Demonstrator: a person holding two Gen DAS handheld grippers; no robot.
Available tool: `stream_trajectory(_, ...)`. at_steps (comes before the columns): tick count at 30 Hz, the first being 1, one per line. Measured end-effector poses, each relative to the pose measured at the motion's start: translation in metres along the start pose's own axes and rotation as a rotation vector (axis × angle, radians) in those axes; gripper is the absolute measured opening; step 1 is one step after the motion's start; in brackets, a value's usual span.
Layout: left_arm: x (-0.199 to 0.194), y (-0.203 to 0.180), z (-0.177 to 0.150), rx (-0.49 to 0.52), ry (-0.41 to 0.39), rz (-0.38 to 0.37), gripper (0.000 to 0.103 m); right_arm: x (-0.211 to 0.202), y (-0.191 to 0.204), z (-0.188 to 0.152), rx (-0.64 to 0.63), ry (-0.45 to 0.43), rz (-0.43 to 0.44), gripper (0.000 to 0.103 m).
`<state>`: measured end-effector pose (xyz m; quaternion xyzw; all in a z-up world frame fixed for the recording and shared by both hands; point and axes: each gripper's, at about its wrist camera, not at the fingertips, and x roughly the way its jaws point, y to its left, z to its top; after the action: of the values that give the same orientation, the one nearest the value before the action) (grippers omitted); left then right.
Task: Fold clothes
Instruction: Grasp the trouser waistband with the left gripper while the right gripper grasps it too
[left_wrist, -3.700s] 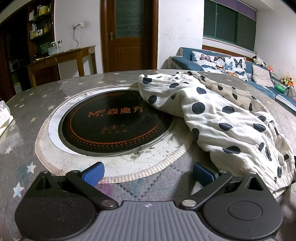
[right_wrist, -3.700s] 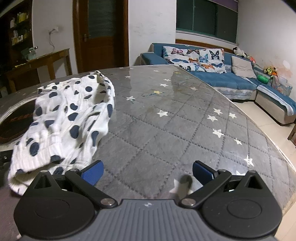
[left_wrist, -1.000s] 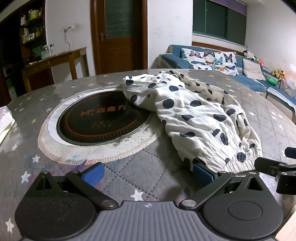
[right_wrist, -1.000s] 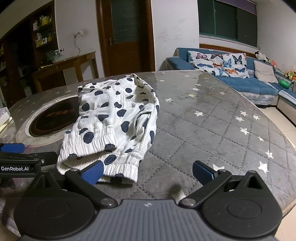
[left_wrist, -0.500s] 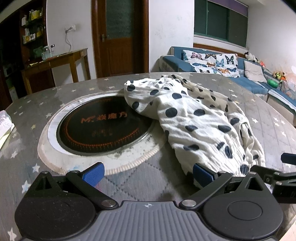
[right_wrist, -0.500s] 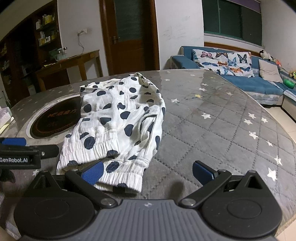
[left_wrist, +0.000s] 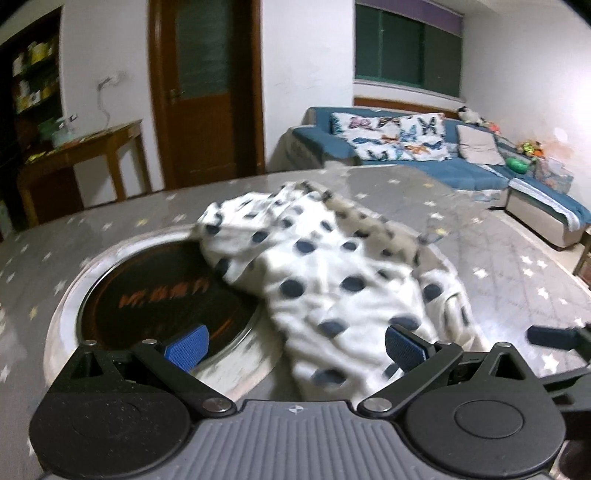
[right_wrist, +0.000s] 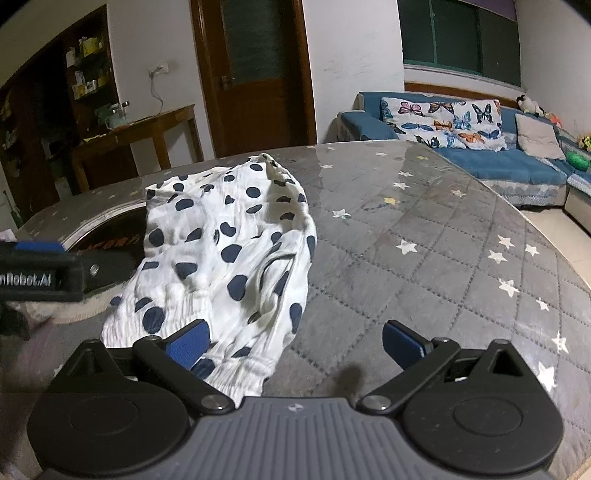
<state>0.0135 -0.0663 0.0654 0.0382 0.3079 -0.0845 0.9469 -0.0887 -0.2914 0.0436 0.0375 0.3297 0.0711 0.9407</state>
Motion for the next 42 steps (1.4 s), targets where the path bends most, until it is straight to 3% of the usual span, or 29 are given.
stream_trajectory(7,0.025,-0.031,0.027,0.033,0.035,-0.076,0.102,0.008,-0.007,0.000,0.033,0.024,0.040,0.085)
stream_trajectory(13,0.057,-0.049,0.029,0.063,0.112,-0.041,0.093,0.013,-0.010,-0.002,0.054,0.037,0.077,0.072)
stream_trajectory(18,0.071,-0.043,0.021,0.052,0.173,-0.025,0.069,0.012,-0.014,-0.003,0.072,0.033,0.094,0.061)
stream_trajectory(20,0.073,-0.036,0.018,0.034,0.191,-0.036,0.049,0.012,-0.014,-0.004,0.073,0.032,0.094,0.056)
stream_trajectory(26,0.067,-0.016,0.014,-0.025,0.195,-0.064,0.023,0.010,-0.014,-0.006,0.083,0.037,0.126,0.033)
stream_trajectory(33,0.048,-0.002,0.012,-0.051,0.164,-0.062,0.015,0.006,-0.014,-0.010,0.088,0.041,0.146,0.015)
stream_trajectory(42,0.021,0.032,0.003,-0.095,0.130,-0.042,0.011,-0.007,-0.016,-0.012,0.092,0.030,0.149,0.010)
